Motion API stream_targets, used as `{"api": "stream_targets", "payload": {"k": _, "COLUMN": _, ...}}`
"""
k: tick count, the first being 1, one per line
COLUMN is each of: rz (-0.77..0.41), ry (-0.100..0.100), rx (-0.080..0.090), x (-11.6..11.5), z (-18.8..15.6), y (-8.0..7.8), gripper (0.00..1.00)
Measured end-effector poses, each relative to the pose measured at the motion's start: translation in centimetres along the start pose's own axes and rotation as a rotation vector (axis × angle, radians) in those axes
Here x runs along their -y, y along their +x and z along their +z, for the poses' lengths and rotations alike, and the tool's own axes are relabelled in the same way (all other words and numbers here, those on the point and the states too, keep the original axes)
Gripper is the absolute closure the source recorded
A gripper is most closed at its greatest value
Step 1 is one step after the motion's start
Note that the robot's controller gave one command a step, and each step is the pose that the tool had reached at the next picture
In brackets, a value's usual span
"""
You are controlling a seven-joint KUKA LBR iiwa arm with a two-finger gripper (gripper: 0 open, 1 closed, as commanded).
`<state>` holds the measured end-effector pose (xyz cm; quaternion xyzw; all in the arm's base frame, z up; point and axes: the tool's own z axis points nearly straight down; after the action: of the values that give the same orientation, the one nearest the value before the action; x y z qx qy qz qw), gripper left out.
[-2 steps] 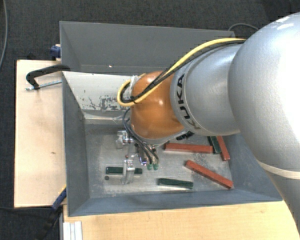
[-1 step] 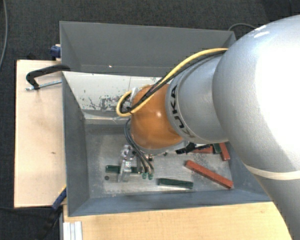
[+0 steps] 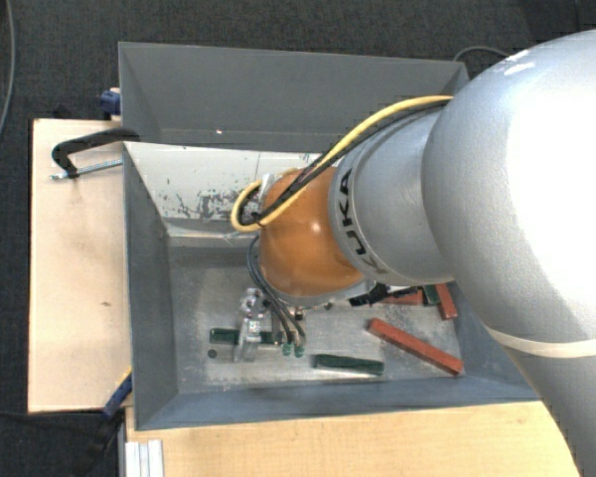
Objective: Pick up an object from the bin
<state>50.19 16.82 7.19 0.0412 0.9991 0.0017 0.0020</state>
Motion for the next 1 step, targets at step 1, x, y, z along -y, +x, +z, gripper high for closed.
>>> {"api": "stream_targets", "payload": {"k": 1, "rz": 0.0, "ry": 0.001, "rx": -0.002, "x": 0.01, "z": -0.24, "y": 0.05, "gripper": 1.0}}
